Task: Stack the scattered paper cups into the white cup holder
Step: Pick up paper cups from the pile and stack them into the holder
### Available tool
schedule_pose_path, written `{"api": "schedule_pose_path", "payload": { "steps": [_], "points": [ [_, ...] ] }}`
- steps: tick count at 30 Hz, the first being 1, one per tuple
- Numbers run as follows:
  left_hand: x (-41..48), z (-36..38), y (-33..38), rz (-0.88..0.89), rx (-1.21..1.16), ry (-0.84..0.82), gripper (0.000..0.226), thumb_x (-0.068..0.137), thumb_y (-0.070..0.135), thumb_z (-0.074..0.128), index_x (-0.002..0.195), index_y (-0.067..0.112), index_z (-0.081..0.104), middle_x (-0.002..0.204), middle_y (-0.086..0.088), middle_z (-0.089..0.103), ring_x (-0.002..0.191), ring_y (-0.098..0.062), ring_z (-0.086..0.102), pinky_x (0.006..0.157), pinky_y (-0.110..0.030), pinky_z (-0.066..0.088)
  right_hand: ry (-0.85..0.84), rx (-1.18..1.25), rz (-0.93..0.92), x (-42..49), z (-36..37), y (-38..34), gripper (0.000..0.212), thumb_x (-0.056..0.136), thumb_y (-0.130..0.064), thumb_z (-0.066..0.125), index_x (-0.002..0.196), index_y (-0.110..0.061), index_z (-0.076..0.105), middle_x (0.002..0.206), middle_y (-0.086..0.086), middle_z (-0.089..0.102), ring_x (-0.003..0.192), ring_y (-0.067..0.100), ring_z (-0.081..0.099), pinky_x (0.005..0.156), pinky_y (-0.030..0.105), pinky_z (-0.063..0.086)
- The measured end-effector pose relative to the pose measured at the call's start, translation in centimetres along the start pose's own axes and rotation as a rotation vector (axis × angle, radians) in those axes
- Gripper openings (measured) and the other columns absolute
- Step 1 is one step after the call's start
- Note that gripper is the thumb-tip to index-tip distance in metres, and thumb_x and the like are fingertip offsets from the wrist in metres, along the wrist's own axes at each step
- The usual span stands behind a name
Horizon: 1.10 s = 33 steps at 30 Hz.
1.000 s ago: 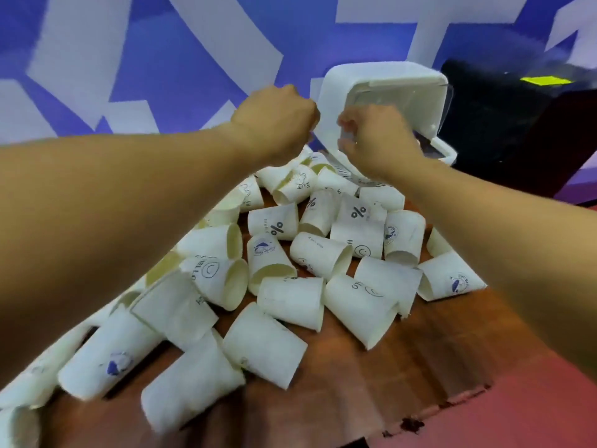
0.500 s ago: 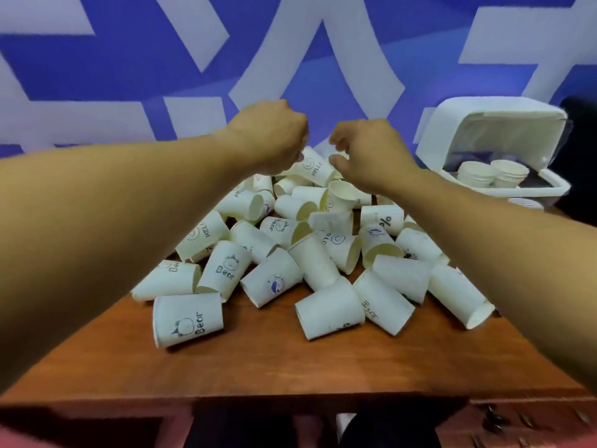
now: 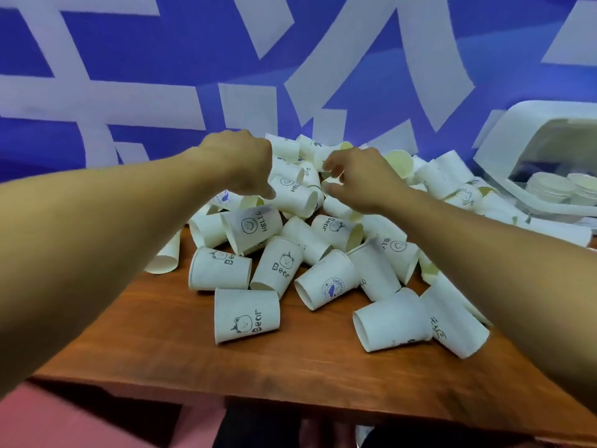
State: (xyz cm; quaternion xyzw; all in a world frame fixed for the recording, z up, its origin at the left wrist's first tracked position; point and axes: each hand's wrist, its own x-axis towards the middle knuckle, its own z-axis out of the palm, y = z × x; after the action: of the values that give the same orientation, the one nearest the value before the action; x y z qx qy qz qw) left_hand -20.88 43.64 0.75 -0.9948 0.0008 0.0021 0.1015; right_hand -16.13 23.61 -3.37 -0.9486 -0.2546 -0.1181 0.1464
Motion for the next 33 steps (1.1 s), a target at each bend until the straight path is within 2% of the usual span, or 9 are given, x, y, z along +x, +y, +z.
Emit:
{"api": "schedule_pose_path", "payload": {
  "steps": [3,6,11,15,19,24,29,31,33],
  "points": [
    [-1.0,0.5,-1.4,-0.076,-0.084,-0.123,0.044,0.082,0.062,0.064,0.074,0.019,0.058,0.058,0.005,0.067,0.060,-0.014,0.066,0.069,-0.034,0.057,-0.056,0.009,-0.061,1.7,1.6,-2.0,0.041,0.084,-0.028,0.065,0.124,-0.019,0.060,0.112,0.001,0.066,0.105,0.023,0.059,0.088,0.039,0.050],
    [-2.0,1.5,-2.2,-0.167,-0.184,-0.237,0.044,0.084,0.060,0.063,0.079,0.017,0.063,0.055,0.005,0.069,0.054,-0.013,0.070,0.073,-0.033,0.060,-0.091,0.030,-0.093,3.3,3.1,-4.1,0.049,0.084,-0.026,0.065,0.132,-0.020,0.054,0.122,0.004,0.062,0.112,0.025,0.055,0.091,0.040,0.048],
    [-2.4,3.2,-2.3,-0.232,-0.288,-0.201,0.042,0.082,0.060,0.066,0.081,0.019,0.060,0.054,0.003,0.069,0.055,-0.014,0.070,0.073,-0.035,0.060,-0.220,-0.029,-0.107,4.9,4.9,-6.1,0.066,0.082,-0.011,0.056,0.144,-0.028,0.038,0.131,0.010,0.046,0.115,0.029,0.051,0.083,0.033,0.042],
    [-1.6,4.0,-2.1,-0.251,-0.345,-0.220,0.038,0.082,0.053,0.070,0.080,0.016,0.063,0.058,0.004,0.070,0.061,-0.013,0.071,0.076,-0.034,0.059,-0.275,-0.104,-0.081,5.3,5.7,-5.9,0.067,0.084,-0.014,0.055,0.146,-0.028,0.034,0.137,0.011,0.039,0.117,0.031,0.050,0.079,0.033,0.040],
    [-0.4,4.5,-2.0,-0.260,-0.364,-0.146,0.035,0.075,0.046,0.079,0.091,0.019,0.063,0.070,0.004,0.072,0.070,-0.015,0.070,0.078,-0.038,0.059,-0.292,-0.182,-0.074,5.2,5.6,-5.0,0.053,0.082,-0.017,0.055,0.134,-0.022,0.047,0.132,0.009,0.044,0.115,0.032,0.050,0.091,0.041,0.047],
    [0.1,3.7,-1.1,-0.281,-0.392,-0.059,0.053,0.069,0.035,0.083,0.114,0.022,0.059,0.105,-0.005,0.063,0.083,-0.028,0.066,0.075,-0.042,0.059,-0.214,-0.210,-0.084,5.0,4.5,-4.6,0.031,0.084,-0.011,0.053,0.115,-0.012,0.059,0.117,0.010,0.052,0.094,0.026,0.051,0.072,0.033,0.039],
    [0.6,2.2,0.2,-0.243,-0.403,0.119,0.048,0.076,0.022,0.079,0.119,0.028,0.058,0.108,-0.005,0.063,0.092,-0.033,0.063,0.078,-0.046,0.058,-0.111,-0.200,-0.099,3.7,2.4,-3.4,0.003,0.086,-0.014,0.053,0.083,-0.014,0.053,0.103,0.009,0.056,0.081,0.023,0.047,0.062,0.031,0.035],
    [0.9,1.3,1.2,-0.222,-0.380,0.213,0.048,0.077,0.023,0.078,0.119,0.030,0.057,0.108,-0.004,0.064,0.092,-0.033,0.063,0.077,-0.046,0.057,-0.028,-0.171,-0.094,3.0,1.2,-2.6,0.005,0.089,-0.016,0.055,0.087,-0.014,0.058,0.106,0.009,0.056,0.085,0.024,0.048,0.064,0.031,0.035],
    [1.2,0.2,2.2,-0.187,-0.370,0.304,0.047,0.077,0.024,0.079,0.118,0.031,0.056,0.107,-0.004,0.064,0.091,-0.034,0.063,0.076,-0.046,0.057,0.042,-0.152,-0.084,2.3,-0.3,-1.5,0.015,0.092,-0.023,0.057,0.101,-0.015,0.066,0.112,0.008,0.056,0.098,0.027,0.049,0.070,0.033,0.038]
  ]
}}
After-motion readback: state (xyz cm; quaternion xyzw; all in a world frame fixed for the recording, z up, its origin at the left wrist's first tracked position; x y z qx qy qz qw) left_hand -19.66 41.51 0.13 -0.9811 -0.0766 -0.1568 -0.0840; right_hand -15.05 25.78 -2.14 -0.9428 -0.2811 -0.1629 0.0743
